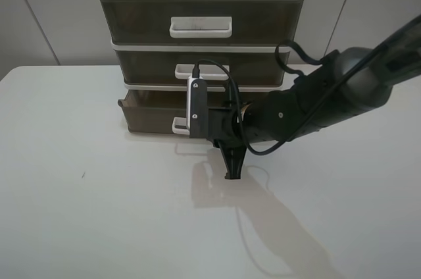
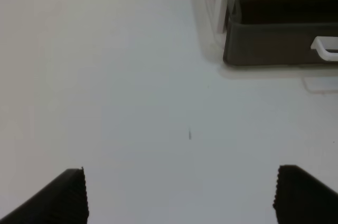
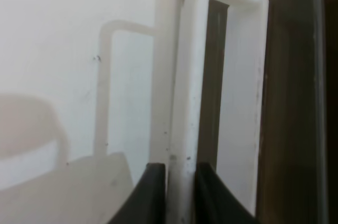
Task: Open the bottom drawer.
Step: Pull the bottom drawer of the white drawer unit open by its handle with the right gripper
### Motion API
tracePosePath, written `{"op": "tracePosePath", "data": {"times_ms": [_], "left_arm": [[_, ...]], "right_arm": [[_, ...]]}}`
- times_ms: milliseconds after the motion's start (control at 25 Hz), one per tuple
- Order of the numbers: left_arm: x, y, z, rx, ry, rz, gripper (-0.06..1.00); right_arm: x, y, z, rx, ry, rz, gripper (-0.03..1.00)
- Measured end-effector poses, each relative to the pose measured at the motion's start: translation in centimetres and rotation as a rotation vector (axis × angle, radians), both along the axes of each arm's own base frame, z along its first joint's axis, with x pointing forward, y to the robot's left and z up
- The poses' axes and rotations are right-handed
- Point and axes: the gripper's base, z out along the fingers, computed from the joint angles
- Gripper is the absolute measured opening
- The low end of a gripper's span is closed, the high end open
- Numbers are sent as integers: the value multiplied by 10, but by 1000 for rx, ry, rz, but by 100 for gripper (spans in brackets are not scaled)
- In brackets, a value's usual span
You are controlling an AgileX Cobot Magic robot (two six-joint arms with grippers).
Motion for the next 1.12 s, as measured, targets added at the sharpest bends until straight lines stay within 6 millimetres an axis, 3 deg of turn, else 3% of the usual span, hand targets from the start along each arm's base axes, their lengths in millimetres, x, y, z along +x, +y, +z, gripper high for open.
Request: {"op": "tracePosePath", "data": {"times_ms": [600,880,1120], "left_arm": [[0,0,0,0,0,0,72],[0,0,0,0,0,0,72],[0,0,0,0,0,0,72]], "right_arm": [[-32,-8,6,-18,50,30,3],[-48,2,6,-16,93,51,3],[-59,-1,6,-23,104,62,3]]}}
